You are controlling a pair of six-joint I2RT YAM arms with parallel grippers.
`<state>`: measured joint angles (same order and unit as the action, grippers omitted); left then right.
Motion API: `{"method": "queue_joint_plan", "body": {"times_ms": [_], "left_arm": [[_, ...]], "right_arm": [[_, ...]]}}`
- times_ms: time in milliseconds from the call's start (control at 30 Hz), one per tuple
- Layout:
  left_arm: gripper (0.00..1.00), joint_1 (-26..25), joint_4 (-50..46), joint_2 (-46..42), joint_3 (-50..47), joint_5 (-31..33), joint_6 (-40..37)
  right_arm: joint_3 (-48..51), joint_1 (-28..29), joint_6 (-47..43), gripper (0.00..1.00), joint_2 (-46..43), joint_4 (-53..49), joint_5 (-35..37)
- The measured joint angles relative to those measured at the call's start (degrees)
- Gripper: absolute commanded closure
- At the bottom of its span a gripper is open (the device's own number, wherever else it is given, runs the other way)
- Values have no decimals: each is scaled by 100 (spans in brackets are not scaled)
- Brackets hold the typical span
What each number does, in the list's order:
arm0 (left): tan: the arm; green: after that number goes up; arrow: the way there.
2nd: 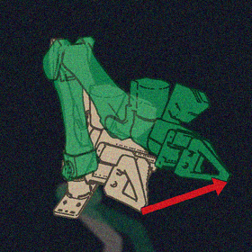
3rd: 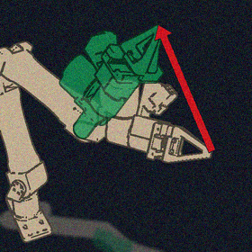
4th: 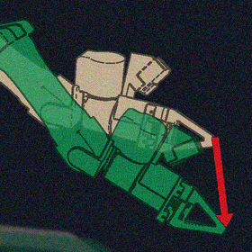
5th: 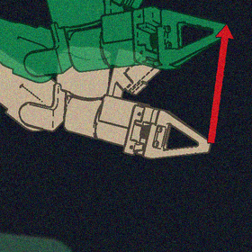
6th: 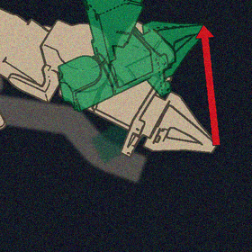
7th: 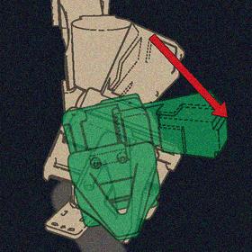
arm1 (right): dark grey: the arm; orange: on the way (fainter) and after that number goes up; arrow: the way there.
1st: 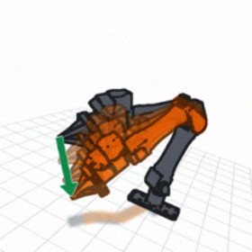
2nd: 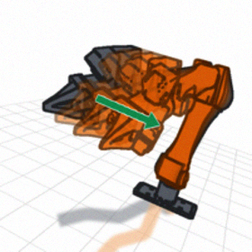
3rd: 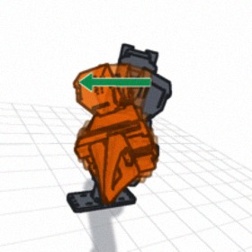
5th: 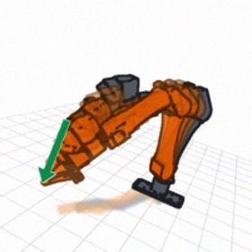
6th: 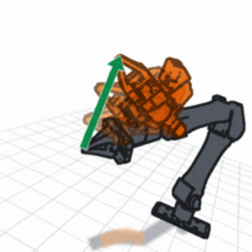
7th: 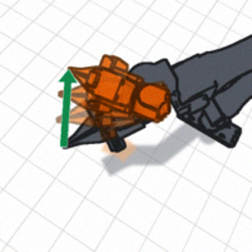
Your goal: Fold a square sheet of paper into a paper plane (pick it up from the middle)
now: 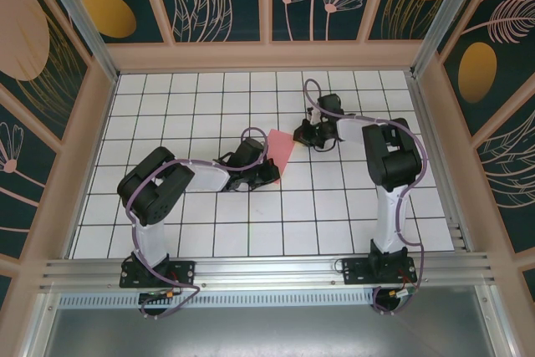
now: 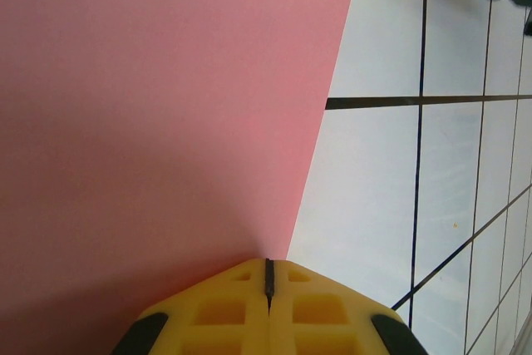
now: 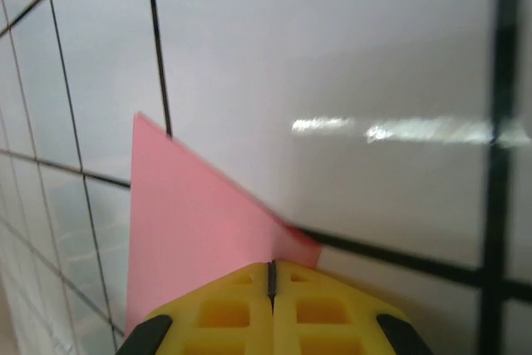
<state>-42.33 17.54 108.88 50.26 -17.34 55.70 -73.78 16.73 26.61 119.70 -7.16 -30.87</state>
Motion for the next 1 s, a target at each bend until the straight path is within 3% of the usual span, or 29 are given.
{"method": "queue_joint_plan", "body": {"times_ms": [300, 633, 800, 1000], "left_arm": [[100, -2, -173, -63, 0, -20, -7], [100, -4, -372, -90, 96, -20, -203], [99, -13, -520, -114, 197, 61, -404], [96, -13, -538, -122, 487, 205, -673]], "right_arm": [[-369, -367, -129, 100, 79, 26, 660], [702, 24, -122, 100, -726, 444, 48], [984, 407, -116, 100, -756, 562, -140], [992, 407, -105, 100, -660, 586, -175]]}}
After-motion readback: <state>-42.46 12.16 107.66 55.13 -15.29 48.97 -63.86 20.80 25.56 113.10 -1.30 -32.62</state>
